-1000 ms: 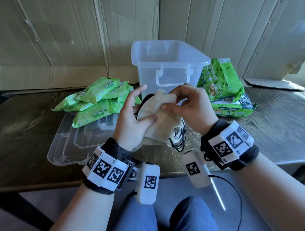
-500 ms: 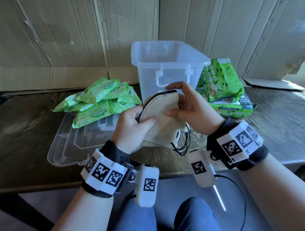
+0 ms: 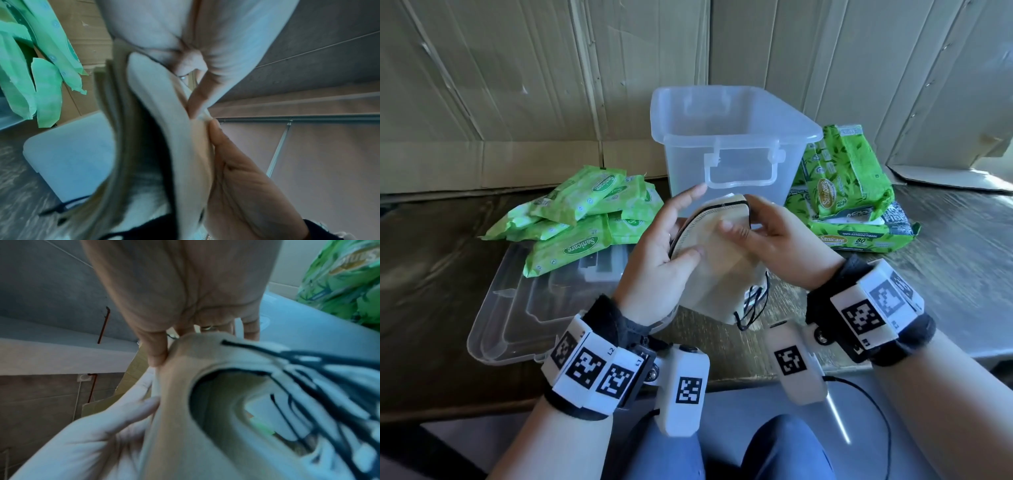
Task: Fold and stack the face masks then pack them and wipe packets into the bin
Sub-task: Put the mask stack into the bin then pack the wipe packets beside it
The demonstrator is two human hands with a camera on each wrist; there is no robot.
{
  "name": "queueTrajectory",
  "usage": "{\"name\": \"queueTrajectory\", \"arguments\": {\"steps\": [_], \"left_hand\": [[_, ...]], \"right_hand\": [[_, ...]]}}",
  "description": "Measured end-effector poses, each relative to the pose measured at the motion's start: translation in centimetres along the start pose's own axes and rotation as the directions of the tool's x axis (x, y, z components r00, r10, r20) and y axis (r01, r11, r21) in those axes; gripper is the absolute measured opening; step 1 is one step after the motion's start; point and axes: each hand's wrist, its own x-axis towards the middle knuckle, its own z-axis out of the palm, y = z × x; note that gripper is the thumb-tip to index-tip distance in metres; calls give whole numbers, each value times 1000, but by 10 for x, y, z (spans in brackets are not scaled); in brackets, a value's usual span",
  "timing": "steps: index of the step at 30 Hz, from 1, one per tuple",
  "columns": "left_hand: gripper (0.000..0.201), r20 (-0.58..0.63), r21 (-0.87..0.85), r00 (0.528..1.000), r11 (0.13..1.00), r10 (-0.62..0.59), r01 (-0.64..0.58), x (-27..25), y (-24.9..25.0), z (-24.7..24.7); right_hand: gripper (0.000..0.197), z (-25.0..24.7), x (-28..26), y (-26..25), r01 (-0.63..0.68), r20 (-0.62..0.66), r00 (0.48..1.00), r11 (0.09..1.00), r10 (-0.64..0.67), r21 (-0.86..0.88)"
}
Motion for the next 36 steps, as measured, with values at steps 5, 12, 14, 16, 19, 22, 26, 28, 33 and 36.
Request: {"name": "queueTrajectory", "arguments": {"steps": [5,12,14,16,19,22,26,28,33,36], "left_hand": [[43,-233,-106,969,993,-76,52,4,-6,3],[51,-353,-174,903,965,-245,194,4,-12,23],[53,-364,-156,904,971,-225,179,6,-15,26],[56,-354,-147,909,973,-220,179,6,-15,26],[66,-372,-170,908,976,-192,137,6,-14,18],[68,-366,-153,927,988,-79,23,8,-14,4],[54,-210,-103,977,995,-16,-6,12,-14,-8],[43,-95,-98,994,994,-51,42,12,-12,-8],[33,-85,-76,991,992,-102,96,16,-11,-8],[31,-177,-142,979,987,-101,76,19,-13,-14]], "right_hand": [[41,10,8,1,27,-139,990,987,-5,157],[9,16,8,8,47,-251,968,968,17,245],[19,18,7,9,41,-218,976,967,15,251],[29,17,7,9,40,-193,981,965,11,260],[39,15,10,10,42,-210,978,977,2,208],[45,9,16,9,21,-199,980,988,9,152],[53,3,19,8,64,-160,986,994,-49,87],[59,4,18,2,96,-136,987,992,-84,87],[55,4,15,-2,141,-56,989,989,-138,54],[42,-1,8,0,97,55,994,995,-98,25]]}}
